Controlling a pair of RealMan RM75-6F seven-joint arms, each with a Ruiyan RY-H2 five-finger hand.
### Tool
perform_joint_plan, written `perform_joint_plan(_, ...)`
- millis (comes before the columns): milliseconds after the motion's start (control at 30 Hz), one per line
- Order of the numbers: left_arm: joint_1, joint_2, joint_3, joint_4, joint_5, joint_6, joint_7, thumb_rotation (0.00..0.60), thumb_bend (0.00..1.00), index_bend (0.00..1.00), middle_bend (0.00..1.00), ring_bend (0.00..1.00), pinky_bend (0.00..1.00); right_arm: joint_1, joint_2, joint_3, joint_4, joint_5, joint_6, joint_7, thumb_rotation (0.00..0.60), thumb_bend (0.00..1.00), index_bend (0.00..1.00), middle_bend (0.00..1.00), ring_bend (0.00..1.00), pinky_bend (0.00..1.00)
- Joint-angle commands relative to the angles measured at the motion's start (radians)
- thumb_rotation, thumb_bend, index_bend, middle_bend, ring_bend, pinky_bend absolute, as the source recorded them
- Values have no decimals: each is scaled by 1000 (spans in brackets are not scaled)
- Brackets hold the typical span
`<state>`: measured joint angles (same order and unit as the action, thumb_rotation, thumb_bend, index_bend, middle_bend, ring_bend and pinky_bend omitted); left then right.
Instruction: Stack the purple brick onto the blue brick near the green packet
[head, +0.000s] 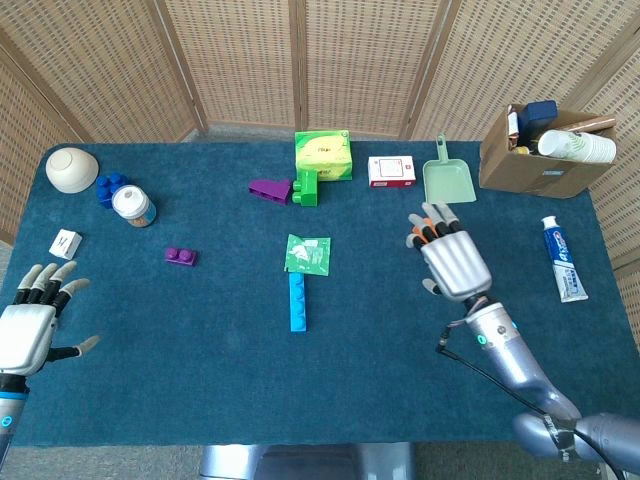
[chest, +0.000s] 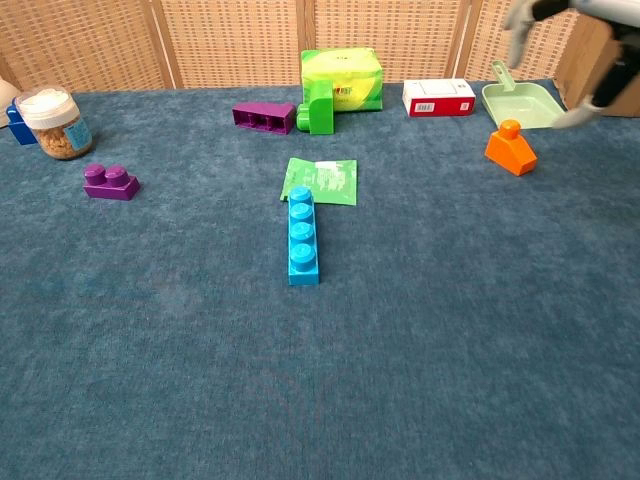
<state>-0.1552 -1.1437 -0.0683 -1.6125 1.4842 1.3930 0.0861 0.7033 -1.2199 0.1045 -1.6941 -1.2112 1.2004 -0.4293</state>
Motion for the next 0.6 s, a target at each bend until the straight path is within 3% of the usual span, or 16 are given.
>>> perform_joint_plan(33, -8, -5, -2, 7, -3, -8, 5, 529, 130, 223, 120, 0, 0, -82, 22, -24, 27, -19, 56, 97, 600, 89, 384, 194, 4, 21)
perform_joint_plan(300, -50, 6, -7, 12, -3, -61, -18, 536, 130, 228, 128, 1, 0, -213, 53, -41, 49, -51, 161, 217, 600, 95, 416, 202, 4, 21)
perform_joint_plan(600, -96, 24, -14, 23, -11, -115, -8, 533, 130, 229, 130, 3, 0, -287, 79, -48, 39, -98, 198, 276, 600, 97, 430, 205, 4, 20)
